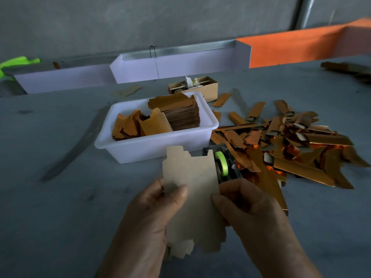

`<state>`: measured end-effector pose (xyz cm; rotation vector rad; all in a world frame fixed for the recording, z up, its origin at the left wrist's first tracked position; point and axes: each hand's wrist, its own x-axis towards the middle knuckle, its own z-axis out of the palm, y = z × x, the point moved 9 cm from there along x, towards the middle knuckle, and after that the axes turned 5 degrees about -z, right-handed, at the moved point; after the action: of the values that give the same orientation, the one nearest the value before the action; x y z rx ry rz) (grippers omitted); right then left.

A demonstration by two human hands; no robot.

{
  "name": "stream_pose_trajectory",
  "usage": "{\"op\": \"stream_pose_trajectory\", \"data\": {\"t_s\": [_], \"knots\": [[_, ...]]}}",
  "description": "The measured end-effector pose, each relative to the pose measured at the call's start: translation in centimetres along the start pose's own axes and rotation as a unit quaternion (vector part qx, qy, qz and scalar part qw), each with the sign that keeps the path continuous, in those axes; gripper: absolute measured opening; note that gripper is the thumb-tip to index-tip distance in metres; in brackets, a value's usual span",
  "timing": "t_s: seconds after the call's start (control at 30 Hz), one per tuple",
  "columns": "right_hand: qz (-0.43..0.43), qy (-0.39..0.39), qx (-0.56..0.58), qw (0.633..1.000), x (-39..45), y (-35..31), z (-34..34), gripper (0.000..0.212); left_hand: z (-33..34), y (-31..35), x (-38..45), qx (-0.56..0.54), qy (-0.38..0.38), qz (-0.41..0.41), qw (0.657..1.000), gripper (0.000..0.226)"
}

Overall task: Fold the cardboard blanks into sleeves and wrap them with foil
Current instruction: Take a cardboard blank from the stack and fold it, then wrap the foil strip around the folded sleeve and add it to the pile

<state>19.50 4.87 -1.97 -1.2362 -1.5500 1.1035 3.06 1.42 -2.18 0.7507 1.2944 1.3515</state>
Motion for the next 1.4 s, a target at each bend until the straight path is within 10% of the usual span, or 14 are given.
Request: {"op": "stream_pose_trajectory", "data": {"t_s": [0.77, 1.4], "knots": [[-0.247, 0.081, -0.196, 0.946, -1.7, -4.6, 1.3, 0.028, -0.8, -0.4, -0.3, 0.134, 0.158, 0.08, 0.975, 0.028], [0.043, -0.02, 0.098, 0.994, -0.1, 0.6, 0.9, 0.011, -0.5, -0.5, -0.3, 0.098, 0.121, 0.04, 0.987, 0.025]]}}
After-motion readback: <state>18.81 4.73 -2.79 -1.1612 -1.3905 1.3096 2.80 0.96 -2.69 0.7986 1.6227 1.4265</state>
